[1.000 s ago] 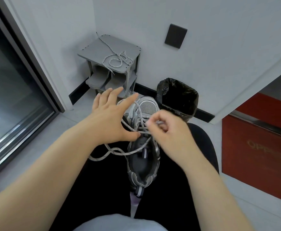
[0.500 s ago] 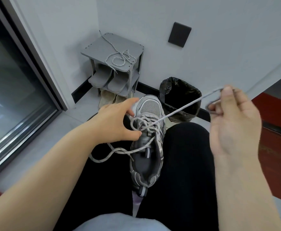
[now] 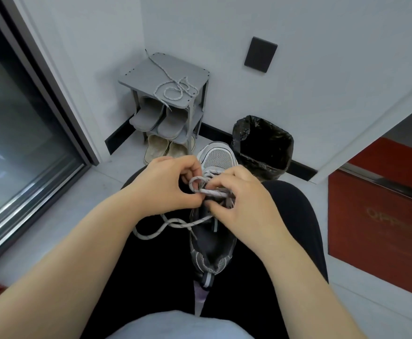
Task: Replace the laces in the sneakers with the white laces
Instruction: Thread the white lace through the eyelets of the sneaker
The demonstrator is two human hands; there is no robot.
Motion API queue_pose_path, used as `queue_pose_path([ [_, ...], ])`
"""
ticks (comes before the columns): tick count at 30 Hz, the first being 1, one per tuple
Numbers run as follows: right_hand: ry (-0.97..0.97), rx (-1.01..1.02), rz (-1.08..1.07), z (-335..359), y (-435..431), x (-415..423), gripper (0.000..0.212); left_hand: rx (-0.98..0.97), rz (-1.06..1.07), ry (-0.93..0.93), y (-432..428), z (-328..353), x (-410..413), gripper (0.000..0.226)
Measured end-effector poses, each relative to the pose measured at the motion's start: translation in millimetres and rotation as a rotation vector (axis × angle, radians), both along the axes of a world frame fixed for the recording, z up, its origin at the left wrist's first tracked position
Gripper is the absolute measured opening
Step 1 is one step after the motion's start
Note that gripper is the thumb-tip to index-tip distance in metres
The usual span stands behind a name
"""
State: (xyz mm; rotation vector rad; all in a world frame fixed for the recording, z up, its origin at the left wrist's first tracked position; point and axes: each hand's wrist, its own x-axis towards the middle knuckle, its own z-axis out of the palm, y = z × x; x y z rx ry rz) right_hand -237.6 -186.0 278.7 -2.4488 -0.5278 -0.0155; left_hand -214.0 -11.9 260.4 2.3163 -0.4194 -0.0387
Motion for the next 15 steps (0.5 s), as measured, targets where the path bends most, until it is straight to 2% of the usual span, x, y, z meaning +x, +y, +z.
queue_pose_path([
  [5,-0.043,-0.104,-0.038,-10,2,3,0.011,0.028,-0.022,0.019,1,-2,0,0.030],
  [10,0.009,0.186,-0.132,5,-14,8,0.008,0.043,-0.003,0.049,0,-3,-1,0.035],
  [12,0.016,0.319,-0.197,15,-27,10,0.015,0.023,-0.003,0.073,1,-2,-2,0.036],
  [15,0.128,0.342,-0.184,19,-31,7,0.018,0.041,0.005,0.091,1,1,-2,0.038],
])
